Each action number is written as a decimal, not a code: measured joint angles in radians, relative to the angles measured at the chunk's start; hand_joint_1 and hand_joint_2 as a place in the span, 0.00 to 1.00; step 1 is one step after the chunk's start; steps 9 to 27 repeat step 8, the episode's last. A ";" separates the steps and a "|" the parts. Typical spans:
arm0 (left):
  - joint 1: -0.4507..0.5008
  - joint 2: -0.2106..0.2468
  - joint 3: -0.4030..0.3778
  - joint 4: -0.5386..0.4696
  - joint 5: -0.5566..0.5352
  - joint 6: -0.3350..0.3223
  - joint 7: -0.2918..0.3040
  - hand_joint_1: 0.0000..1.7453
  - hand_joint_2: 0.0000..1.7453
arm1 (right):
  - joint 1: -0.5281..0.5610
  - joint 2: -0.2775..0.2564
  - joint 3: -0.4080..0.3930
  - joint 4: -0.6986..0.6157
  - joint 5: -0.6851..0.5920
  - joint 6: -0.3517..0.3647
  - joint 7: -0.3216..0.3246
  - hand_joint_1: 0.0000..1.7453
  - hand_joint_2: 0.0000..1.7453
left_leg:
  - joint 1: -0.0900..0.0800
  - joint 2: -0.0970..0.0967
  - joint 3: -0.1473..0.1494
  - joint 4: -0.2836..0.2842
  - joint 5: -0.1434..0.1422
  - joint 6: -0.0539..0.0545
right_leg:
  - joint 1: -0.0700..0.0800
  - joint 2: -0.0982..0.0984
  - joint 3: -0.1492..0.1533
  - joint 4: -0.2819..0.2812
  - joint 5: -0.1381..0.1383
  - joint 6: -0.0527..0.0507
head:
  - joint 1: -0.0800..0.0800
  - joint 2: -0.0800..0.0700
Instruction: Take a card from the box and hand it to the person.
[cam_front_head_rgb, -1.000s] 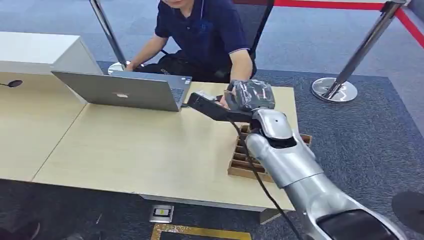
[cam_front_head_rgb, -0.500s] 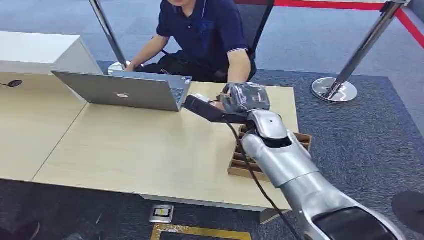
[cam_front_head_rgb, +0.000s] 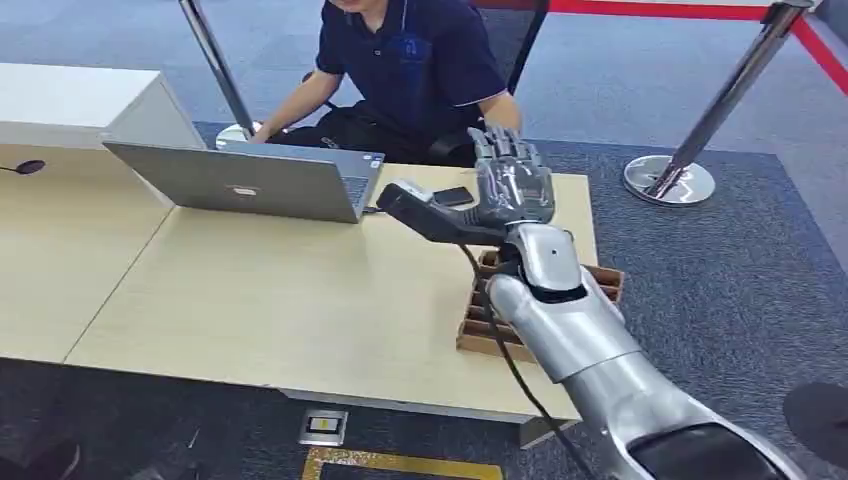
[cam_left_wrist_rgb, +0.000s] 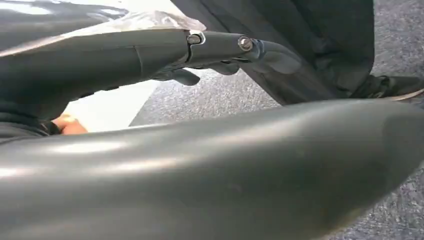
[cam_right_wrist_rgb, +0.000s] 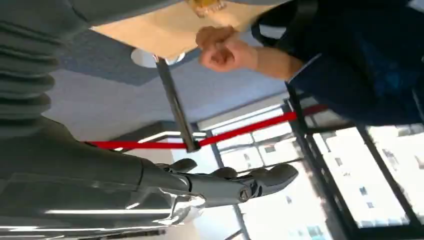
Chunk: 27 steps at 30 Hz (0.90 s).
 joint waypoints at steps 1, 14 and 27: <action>0.001 0.000 0.001 0.000 0.006 0.001 0.000 0.00 0.00 | 0.031 -0.014 -0.003 -0.054 0.018 -0.018 0.009 0.00 0.00 | 0.000 0.000 0.000 0.000 0.000 0.000 | 0.000 0.000 0.000 0.000 0.000 0.000 | -0.001 0.000; 0.006 -0.001 0.003 0.000 0.022 0.001 0.000 0.00 0.00 | 0.347 -0.129 -0.120 -0.484 0.150 -0.196 0.064 0.00 0.00 | 0.000 -0.002 -0.001 0.000 -0.002 0.001 | 0.000 0.000 0.000 -0.003 0.000 0.000 | 0.000 0.000; 0.006 -0.001 0.003 0.000 0.022 0.001 0.000 0.00 0.00 | 0.347 -0.129 -0.120 -0.484 0.150 -0.196 0.064 0.00 0.00 | 0.000 -0.002 -0.001 0.000 -0.002 0.001 | 0.000 0.000 0.000 -0.003 0.000 0.000 | 0.000 0.000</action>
